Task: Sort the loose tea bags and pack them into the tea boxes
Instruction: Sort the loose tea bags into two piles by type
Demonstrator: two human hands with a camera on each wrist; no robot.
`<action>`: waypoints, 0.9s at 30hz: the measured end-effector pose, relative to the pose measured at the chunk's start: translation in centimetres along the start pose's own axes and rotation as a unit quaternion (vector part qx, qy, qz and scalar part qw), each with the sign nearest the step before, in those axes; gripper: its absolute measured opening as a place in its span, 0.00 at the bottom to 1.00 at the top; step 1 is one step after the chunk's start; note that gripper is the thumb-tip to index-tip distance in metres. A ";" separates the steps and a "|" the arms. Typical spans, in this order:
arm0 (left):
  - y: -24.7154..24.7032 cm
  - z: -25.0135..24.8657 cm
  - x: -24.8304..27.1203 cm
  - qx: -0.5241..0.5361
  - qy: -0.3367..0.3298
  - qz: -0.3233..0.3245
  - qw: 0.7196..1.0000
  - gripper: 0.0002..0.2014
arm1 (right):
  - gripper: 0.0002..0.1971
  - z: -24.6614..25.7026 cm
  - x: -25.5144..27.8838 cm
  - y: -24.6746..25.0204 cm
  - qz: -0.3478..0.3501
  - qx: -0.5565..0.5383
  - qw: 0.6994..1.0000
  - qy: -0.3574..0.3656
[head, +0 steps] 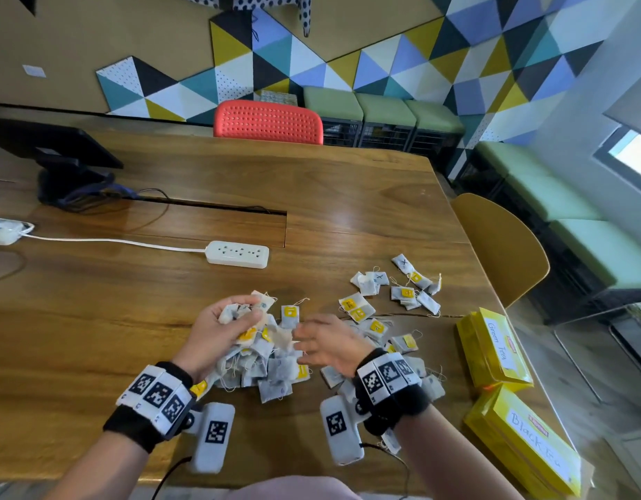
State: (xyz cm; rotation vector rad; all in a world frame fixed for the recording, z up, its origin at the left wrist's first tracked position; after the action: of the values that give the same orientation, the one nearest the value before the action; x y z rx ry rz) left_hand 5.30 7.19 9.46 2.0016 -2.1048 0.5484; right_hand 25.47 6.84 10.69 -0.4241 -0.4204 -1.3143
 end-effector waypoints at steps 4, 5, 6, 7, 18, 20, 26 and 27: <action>-0.8 -0.1 0.4 -0.040 -0.021 0.048 0.998 0.15 | 0.18 1.7 0.4 0.2 -0.010 -0.003 0.998 0.061; -1.1 -0.1 0.5 -0.057 -0.032 0.063 0.996 0.15 | 0.18 1.8 0.4 0.2 -0.007 -0.007 0.998 0.070; -1.5 -0.1 0.6 -0.069 -0.040 0.076 0.994 0.15 | 0.18 1.9 0.4 0.2 -0.001 -0.010 0.997 0.074; -1.8 -0.1 0.6 -0.083 -0.047 0.086 0.992 0.15 | 0.18 2.0 0.4 0.1 0.000 -0.009 0.997 0.081; -3.1 0.9 -0.2 -0.083 -0.002 0.095 0.992 0.12 | 0.07 -0.4 2.3 2.6 -0.032 -0.206 0.977 0.043; -3.4 1.2 -0.2 -0.086 0.013 0.100 0.991 0.11 | 0.06 -1.8 2.8 4.0 -0.067 -0.267 0.961 0.032; -5.0 1.5 -0.6 -0.094 0.028 0.126 0.987 0.11 | 0.05 -4.3 4.7 8.9 -0.180 -0.144 0.972 0.046; -5.3 1.4 -0.6 -0.095 0.031 0.132 0.986 0.11 | 0.05 -4.5 4.9 9.7 -0.193 -0.079 0.977 0.042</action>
State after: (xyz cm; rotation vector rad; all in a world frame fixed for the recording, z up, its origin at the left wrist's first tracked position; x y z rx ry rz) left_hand 10.76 7.11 8.65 1.5959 -2.3022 0.4247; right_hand 36.23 2.35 8.88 -0.4294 -0.3379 -1.7453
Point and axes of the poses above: each hand's wrist, its own x-axis away from the middle knuckle, its own y-axis out of the back of the hand, z = x × y, the point moved 1 cm from there along -x, towards the middle knuckle, and after that the axes turned 7 degrees about y, right-handed, at the moved point
